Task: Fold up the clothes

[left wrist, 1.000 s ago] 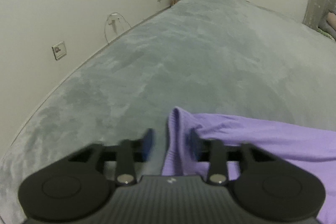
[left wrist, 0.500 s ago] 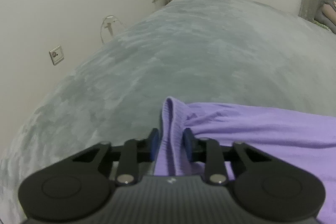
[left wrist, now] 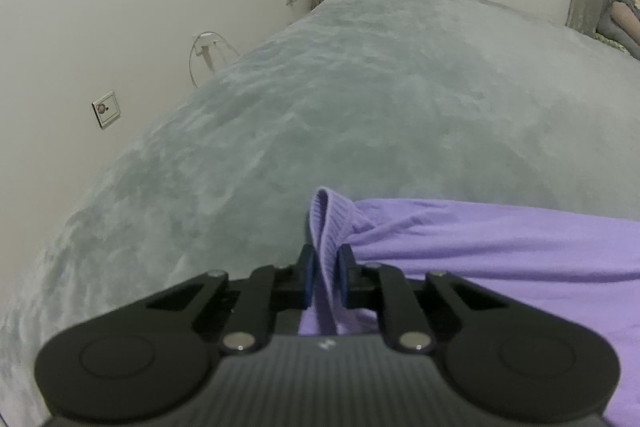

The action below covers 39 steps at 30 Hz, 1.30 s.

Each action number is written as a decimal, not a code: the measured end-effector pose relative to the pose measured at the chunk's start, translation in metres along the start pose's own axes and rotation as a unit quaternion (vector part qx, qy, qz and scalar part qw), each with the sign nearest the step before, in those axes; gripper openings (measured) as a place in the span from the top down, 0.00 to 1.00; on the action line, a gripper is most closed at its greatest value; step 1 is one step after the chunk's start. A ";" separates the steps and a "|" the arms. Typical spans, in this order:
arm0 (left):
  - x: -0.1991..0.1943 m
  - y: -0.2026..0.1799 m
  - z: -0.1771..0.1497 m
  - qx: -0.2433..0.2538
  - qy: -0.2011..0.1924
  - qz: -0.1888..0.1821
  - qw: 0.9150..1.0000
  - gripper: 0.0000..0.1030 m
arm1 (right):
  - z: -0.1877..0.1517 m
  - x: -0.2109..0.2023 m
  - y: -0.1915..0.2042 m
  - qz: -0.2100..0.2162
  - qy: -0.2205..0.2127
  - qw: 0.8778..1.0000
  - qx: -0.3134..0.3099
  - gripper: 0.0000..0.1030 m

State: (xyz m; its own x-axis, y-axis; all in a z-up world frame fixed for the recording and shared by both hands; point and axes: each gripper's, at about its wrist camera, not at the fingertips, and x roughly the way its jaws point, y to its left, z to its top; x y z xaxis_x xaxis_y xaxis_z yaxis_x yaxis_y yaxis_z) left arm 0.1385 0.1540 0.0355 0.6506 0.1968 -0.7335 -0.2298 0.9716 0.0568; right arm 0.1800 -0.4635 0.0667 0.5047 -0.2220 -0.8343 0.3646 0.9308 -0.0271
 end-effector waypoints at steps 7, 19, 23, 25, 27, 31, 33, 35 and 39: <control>0.001 0.007 0.004 -0.019 0.008 -0.011 1.000 0.88 | -0.004 0.000 0.013 -0.032 -0.012 0.999 -0.019 0.99; -0.069 0.017 -0.016 -0.009 -0.021 -0.001 1.000 0.63 | -0.069 -0.057 0.100 0.037 -0.057 0.987 -0.146 0.62; -0.095 0.019 -0.039 -0.001 -0.025 -0.015 1.000 0.62 | -0.096 -0.070 0.112 0.061 -0.065 0.986 -0.139 0.62; -0.100 0.021 -0.049 -0.004 -0.020 -0.019 1.000 0.61 | -0.105 -0.079 0.113 0.071 -0.069 0.986 -0.134 0.62; -0.102 0.023 -0.060 -0.008 -0.013 -0.022 1.000 0.61 | -0.112 -0.090 0.114 0.081 -0.076 0.985 -0.131 0.62; -0.095 0.024 -0.079 -0.016 0.002 -0.034 0.999 0.62 | -0.128 -0.122 0.113 0.109 -0.094 0.983 -0.113 0.62; -0.088 0.025 -0.088 -0.020 0.010 -0.049 0.999 0.63 | -0.139 -0.130 0.111 0.126 -0.098 0.982 -0.100 0.61; -0.085 0.026 -0.091 -0.008 0.004 -0.043 0.999 0.75 | -0.151 -0.134 0.109 0.140 -0.099 0.981 -0.088 0.61; -0.095 0.036 -0.092 -0.021 -0.003 -0.066 0.998 0.82 | -0.165 -0.125 0.118 0.137 -0.089 0.980 -0.111 0.61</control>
State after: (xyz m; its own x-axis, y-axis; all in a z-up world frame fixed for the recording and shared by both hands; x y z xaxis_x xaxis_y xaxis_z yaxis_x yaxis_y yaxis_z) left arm 0.0019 0.1580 0.0448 0.6821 0.0687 -0.7281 -0.1714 0.9829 -0.0679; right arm 0.0304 -0.2783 0.0767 0.6957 0.0155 -0.7182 0.0270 0.9985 0.0477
